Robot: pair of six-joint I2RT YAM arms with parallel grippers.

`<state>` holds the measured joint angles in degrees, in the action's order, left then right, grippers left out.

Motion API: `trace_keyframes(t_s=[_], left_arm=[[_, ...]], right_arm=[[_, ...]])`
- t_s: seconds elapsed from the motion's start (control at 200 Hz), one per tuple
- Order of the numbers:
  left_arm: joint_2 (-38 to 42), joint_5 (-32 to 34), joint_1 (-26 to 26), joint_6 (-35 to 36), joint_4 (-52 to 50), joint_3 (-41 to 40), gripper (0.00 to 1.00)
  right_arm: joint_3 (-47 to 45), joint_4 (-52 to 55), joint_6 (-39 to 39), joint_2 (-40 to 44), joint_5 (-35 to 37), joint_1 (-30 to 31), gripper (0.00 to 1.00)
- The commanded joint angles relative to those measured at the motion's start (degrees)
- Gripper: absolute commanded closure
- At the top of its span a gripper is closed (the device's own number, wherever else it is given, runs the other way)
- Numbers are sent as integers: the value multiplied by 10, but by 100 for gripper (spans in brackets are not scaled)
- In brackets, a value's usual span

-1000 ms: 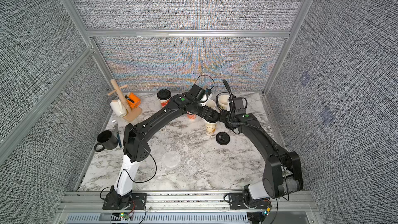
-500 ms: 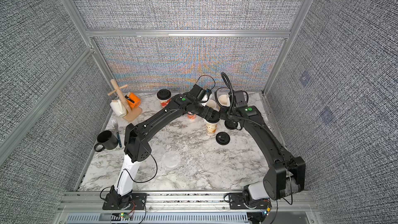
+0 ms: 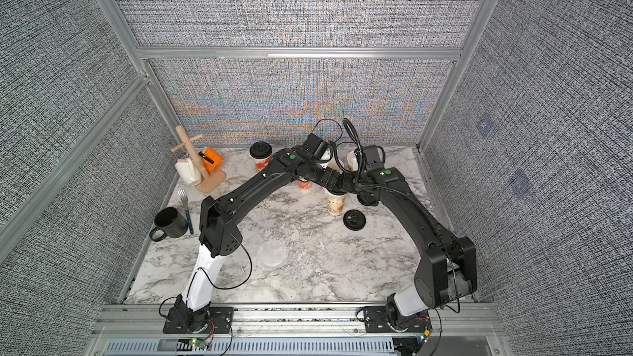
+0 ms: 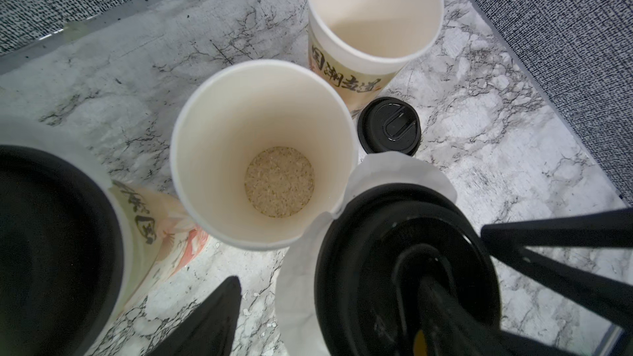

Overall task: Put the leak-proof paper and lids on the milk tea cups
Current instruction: Secure the cup lid on the cup.

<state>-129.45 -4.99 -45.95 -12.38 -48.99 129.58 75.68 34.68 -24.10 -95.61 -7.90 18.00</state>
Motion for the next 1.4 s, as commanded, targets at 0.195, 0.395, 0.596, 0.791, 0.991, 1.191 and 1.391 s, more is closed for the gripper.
trace_keyframes(t_s=[0.195, 0.395, 0.596, 0.791, 0.991, 1.191, 1.391], left_arm=[[-10, 39, 2, 17, -112, -6, 18], [-9, 32, 2, 18, -115, 11, 18], [1, 23, 2, 21, -102, 23, 18], [20, 25, 6, 13, -82, 19, 18], [37, 24, 9, 16, -56, 3, 18], [52, 73, 11, 13, -54, -14, 18], [67, 107, 18, -11, -68, -26, 19]], right_arm=[[-5, 8, -10, -33, 39, 10, 61], [-4, 14, -14, -50, 57, 20, 61], [4, 26, -15, -55, 71, 22, 62], [11, 31, -15, -57, 75, 23, 62], [14, 32, -15, -62, 75, 23, 62], [15, 31, -15, -63, 75, 24, 62], [15, 32, -13, -62, 76, 25, 62]])
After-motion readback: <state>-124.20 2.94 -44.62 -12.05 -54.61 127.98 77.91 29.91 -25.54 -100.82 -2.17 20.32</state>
